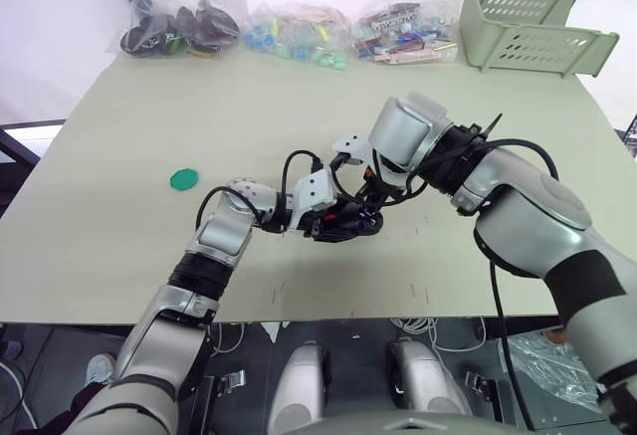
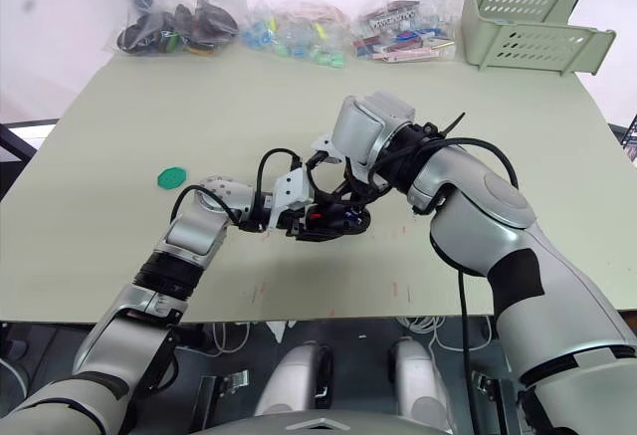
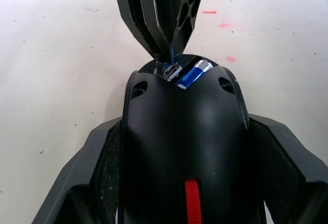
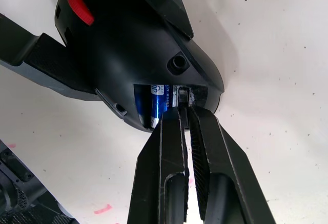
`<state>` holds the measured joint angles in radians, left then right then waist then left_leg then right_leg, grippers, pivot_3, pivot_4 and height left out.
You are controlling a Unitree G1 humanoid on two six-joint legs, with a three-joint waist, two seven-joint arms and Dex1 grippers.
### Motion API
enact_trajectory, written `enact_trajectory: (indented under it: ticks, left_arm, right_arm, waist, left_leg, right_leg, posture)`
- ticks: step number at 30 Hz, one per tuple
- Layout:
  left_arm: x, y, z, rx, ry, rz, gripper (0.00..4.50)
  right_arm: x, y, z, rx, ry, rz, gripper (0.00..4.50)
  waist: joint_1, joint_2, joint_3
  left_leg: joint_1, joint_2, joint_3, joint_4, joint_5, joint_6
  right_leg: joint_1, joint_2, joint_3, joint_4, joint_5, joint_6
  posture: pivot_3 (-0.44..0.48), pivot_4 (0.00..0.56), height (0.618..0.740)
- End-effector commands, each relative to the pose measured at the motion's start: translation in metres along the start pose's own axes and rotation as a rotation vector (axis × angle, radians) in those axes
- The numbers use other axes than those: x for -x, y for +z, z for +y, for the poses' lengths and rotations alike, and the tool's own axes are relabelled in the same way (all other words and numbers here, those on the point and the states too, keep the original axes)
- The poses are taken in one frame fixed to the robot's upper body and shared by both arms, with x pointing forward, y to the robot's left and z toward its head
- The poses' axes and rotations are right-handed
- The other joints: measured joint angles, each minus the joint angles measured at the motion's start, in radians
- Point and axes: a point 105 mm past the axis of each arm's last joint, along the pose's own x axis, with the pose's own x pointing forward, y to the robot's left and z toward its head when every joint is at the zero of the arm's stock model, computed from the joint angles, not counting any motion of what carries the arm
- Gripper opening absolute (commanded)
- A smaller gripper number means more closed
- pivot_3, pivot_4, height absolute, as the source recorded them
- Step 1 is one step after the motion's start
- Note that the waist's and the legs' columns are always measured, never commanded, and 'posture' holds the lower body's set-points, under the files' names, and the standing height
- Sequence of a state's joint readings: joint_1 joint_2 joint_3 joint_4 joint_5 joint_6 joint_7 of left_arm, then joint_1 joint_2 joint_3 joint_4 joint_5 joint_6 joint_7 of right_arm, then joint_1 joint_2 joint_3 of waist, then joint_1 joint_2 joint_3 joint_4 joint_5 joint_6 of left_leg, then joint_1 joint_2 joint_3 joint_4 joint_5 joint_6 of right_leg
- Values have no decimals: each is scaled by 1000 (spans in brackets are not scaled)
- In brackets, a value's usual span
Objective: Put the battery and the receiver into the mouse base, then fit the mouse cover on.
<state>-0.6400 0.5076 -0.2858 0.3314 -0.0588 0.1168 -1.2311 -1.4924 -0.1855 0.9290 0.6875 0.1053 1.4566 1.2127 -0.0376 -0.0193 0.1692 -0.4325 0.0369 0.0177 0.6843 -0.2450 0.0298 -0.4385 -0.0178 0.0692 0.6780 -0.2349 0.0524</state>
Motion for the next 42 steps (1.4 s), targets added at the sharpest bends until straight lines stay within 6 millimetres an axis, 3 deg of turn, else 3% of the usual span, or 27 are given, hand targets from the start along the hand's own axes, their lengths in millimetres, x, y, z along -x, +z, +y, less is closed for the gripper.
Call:
enact_trajectory:
  ticks: [1,33,34,35,40,42]
  left_arm:
    - [0,-2,7,1,31,26,2932]
    - [-4,-1,6,-3,29,22,2932]
    - [-5,-1,6,-2,30,22,2932]
    - [-5,-1,6,-1,30,22,2932]
    - [-6,-2,7,1,31,25,2932]
    - [-6,-3,7,1,30,25,2932]
  right_arm:
    - [2,5,9,29,37,-24,0]
    - [-6,16,12,101,38,-61,0]
    - [-5,16,11,97,38,-63,692]
    - [-4,15,10,93,38,-65,887]
    - [14,13,3,57,31,-107,3118]
    - [25,2,-4,66,23,-112,3118]
  waist:
    - [0,0,0]
    - [-1,0,0]
    - [-1,0,0]
    - [0,0,0]
    - [4,0,0]
    - [5,0,0]
  left_leg:
    - [0,0,0,0,0,0]
    - [1,0,0,0,0,0]
    - [1,0,0,0,0,0]
    - [1,0,0,0,0,0]
    - [0,0,0,0,0,0]
    - [0,0,0,0,0,0]
  right_leg:
    - [0,0,0,0,0,0]
    - [0,0,0,1,0,0]
    - [0,0,0,1,0,0]
    - [0,0,0,1,0,0]
    - [0,0,0,0,0,0]
    - [0,0,0,0,0,0]
  posture:
    - [0,150,740]
    - [0,150,740]
    - [0,150,740]
    - [0,150,740]
    - [0,150,740]
    - [0,150,740]
